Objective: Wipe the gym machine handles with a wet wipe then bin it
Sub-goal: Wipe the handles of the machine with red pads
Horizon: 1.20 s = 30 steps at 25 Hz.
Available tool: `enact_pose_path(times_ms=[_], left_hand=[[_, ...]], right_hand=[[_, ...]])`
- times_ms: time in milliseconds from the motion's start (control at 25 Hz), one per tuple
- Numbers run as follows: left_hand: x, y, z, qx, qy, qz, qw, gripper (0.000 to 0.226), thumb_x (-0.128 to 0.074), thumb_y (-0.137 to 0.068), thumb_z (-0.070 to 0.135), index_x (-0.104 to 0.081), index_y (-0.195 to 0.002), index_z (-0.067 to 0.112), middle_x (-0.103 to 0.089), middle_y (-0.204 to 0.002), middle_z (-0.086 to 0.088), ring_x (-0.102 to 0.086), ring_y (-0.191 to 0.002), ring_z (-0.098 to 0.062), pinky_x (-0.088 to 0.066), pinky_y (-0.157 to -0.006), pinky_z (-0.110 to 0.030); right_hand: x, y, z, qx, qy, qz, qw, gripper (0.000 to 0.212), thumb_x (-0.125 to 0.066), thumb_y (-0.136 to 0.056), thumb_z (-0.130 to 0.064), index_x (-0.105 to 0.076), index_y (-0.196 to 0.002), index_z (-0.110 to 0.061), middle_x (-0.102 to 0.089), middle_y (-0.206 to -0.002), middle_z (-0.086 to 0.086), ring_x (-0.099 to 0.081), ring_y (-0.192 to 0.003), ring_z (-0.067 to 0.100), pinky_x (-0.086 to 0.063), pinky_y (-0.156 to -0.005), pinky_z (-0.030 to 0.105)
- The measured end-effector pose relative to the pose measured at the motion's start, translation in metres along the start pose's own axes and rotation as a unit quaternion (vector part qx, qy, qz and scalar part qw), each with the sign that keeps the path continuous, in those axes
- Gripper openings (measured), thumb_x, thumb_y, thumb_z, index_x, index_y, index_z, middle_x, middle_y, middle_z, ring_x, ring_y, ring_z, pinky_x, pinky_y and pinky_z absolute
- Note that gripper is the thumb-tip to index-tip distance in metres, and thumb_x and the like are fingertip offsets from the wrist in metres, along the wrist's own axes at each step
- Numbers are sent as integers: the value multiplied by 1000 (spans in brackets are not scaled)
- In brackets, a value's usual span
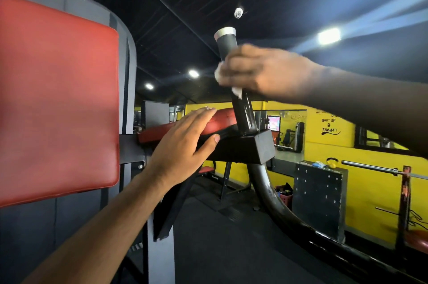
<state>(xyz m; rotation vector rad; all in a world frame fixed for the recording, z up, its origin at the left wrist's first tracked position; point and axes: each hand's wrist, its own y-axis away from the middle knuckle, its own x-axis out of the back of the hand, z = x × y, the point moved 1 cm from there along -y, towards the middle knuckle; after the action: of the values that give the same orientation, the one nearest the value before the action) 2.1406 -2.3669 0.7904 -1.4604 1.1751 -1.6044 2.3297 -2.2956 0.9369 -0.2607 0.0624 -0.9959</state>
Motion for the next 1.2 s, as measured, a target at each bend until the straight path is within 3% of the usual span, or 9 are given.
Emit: enact_pose_path(times_ms=[160, 240, 440, 520, 600, 680, 800, 1000, 1200], left_hand=[[-1, 0, -1, 2, 0, 0, 1000, 61, -38, -97, 48, -34, -150, 18, -41, -151, 0, -26, -136, 1, -29, -113, -30], [0, 0, -1, 2, -3, -1, 1000, 60, -41, -98, 46, -33, -151, 19, -40, -152, 1, -25, -136, 2, -28, -113, -28], [2, 1, 1, 8, -6, -7, 1000, 58, -45, -100, 41, -33, -151, 19, -39, -153, 2, -25, -137, 1, -25, -113, -27], [3, 1, 1, 6, -12, -10, 1000, 58, -44, -99, 43, -33, -151, 19, -40, -152, 2, -29, -139, -3, -28, -114, -28], [2, 1, 3, 11, -12, -10, 1000, 57, -46, -100, 40, -33, -151, 18, -40, -152, 2, -31, -140, -6, -26, -113, -27], [1, 0, 3, 16, -8, -4, 1000, 56, -47, -100, 39, -34, -151, 18, -41, -151, 2, -31, -140, -6, -25, -112, -26], [-2, 0, 3, 10, -9, 8, 1000, 59, -43, -98, 43, -36, -150, 17, -43, -150, 1, -31, -138, -4, -29, -113, -28], [-3, -1, 0, 1, -7, 15, 1000, 59, -41, -97, 44, -37, -149, 16, -45, -148, 0, -33, -138, -5, -29, -113, -28], [-5, -1, 3, 10, 3, 24, 1000, 58, -43, -96, 42, -39, -147, 16, -46, -147, 1, -35, -137, -6, -31, -113, -30]], right_hand=[[-7, 16, -25, -205, -150, 55, 966, 31, -54, -93, -8, -62, -123, -5, -56, -114, 14, -53, -102, 27, -48, -84, 33], [-9, 21, -41, -302, -264, 121, 908, 26, -58, -92, -8, -67, -116, -8, -55, -105, 7, -54, -95, 15, -47, -83, 22], [-20, 25, -67, -572, -457, 178, 658, 13, -63, -93, -18, -69, -103, -22, -67, -101, -6, -64, -95, 8, -55, -87, 30], [-24, 26, -68, -598, -591, 184, 510, 10, -58, -96, -14, -67, -99, -18, -71, -98, 4, -68, -92, 19, -57, -89, 46], [-22, 27, -62, -588, -673, 133, 428, 19, -48, -100, -5, -66, -98, -12, -71, -98, 15, -66, -87, 24, -57, -88, 48], [-25, 26, -59, -555, -711, 93, 421, 22, -44, -101, -1, -64, -108, -7, -71, -102, 17, -66, -87, 20, -59, -81, 35], [-31, 22, -42, -540, -736, 182, 364, 24, -51, -97, 3, -58, -119, -3, -69, -102, 12, -68, -92, 18, -58, -83, 30], [-34, 15, -42, -510, -762, 305, 256, 5, -63, -89, 1, -61, -92, -3, -69, -89, 9, -69, -77, 12, -56, -73, 20], [-33, 12, -39, -502, -750, 285, 323, 9, -63, -91, -5, -64, -99, -1, -68, -92, 9, -66, -79, 14, -57, -75, 26]])
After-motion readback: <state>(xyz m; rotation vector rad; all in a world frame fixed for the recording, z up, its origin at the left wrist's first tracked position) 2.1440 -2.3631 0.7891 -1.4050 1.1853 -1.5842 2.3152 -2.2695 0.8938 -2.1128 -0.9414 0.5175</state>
